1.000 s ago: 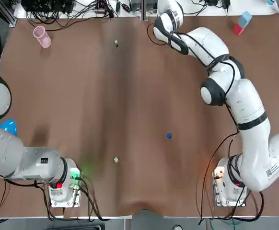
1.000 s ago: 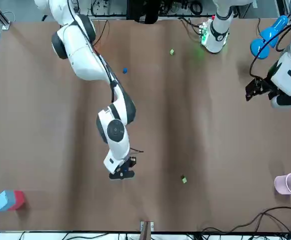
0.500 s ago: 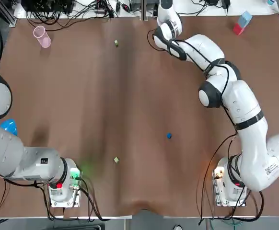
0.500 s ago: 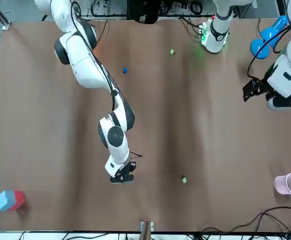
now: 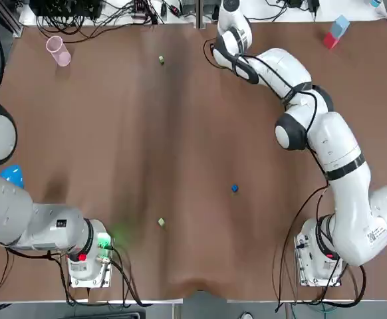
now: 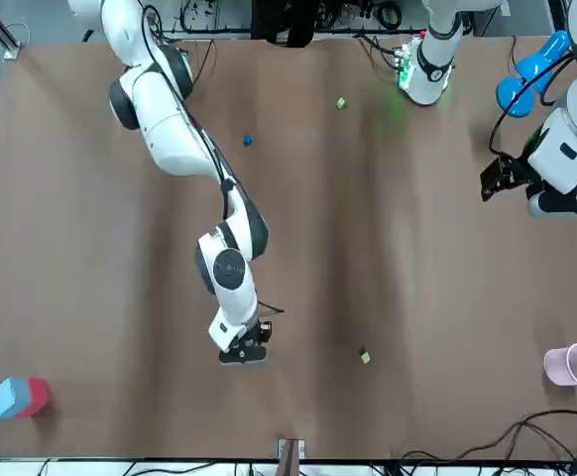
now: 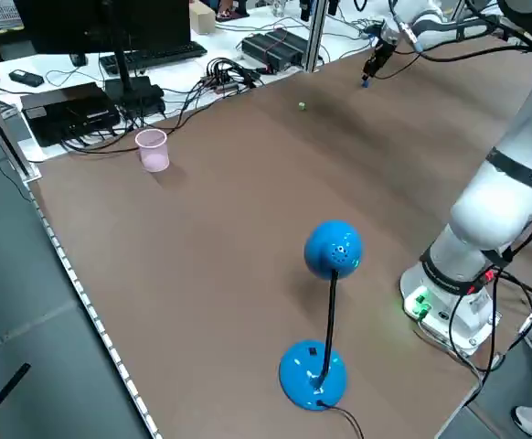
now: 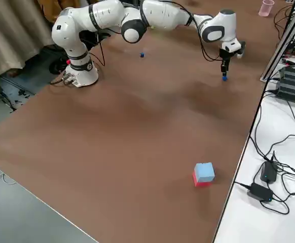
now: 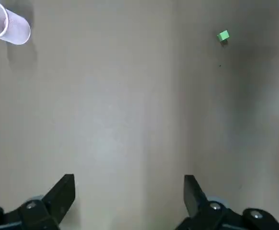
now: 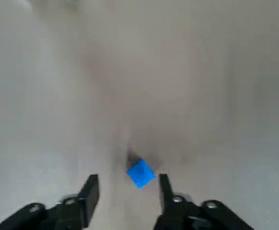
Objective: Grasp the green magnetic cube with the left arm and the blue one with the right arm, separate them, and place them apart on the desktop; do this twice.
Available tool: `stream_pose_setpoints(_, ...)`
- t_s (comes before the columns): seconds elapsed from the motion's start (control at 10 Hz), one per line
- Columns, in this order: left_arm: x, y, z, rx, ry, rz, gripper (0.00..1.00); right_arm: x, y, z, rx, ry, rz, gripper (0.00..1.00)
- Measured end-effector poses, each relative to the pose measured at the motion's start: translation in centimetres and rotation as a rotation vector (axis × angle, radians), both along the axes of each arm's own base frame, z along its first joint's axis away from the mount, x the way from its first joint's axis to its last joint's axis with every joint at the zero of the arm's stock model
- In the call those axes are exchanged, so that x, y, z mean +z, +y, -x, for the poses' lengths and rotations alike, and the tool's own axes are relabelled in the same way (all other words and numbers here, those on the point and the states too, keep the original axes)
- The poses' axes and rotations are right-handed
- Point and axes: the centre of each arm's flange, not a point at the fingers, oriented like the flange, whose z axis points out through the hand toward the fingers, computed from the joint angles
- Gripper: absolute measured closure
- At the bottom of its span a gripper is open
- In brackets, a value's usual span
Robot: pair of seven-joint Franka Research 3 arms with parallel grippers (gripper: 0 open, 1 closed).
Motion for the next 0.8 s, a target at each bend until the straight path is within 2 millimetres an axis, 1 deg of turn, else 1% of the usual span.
stream_pose_setpoints(0.1, 0.0, 0.0, 0.0, -0.001, 0.0, 0.0, 0.0, 1.1, 0.0, -0.2, -0.001, -0.012, -0.004, 0.21)
stream_pose_setpoints(0.2, 0.0, 0.0, 0.0, -0.001, -0.001, 0.0, 0.0, 2.9, 0.0, -0.4, -0.003, -0.029, -0.014, 0.05)
stream_pose_setpoints(0.3, 0.1, 0.0, 0.0, -0.001, -0.001, 0.0, 0.0, 5.5, -0.1, -0.6, -0.007, -0.05, -0.026, 0.0)
stream_pose_setpoints(0.5, 0.1, -0.1, 0.0, -0.001, -0.001, 0.01, 0.0, 11.9, -0.6, -0.4, -0.015, -0.075, -0.041, 0.0)
stream_pose_setpoints(0.6, 0.1, -0.3, 0.0, -0.001, 0.001, 0.02, 0.0, 15.2, -1.9, -0.1, -0.03, -0.074, -0.039, 0.0)
stream_pose_setpoints(0.7, 0.0, -0.3, 0.0, -0.001, 0.002, 0.022, 0.0, 18.3, -4.7, 0.1, -0.057, -0.064, -0.035, 0.0)
stream_pose_setpoints(0.8, -0.1, -0.2, -0.1, 0.001, 0.0, 0.022, 0.0, 21.5, -8.1, 0.6, -0.077, -0.053, -0.033, 0.0)
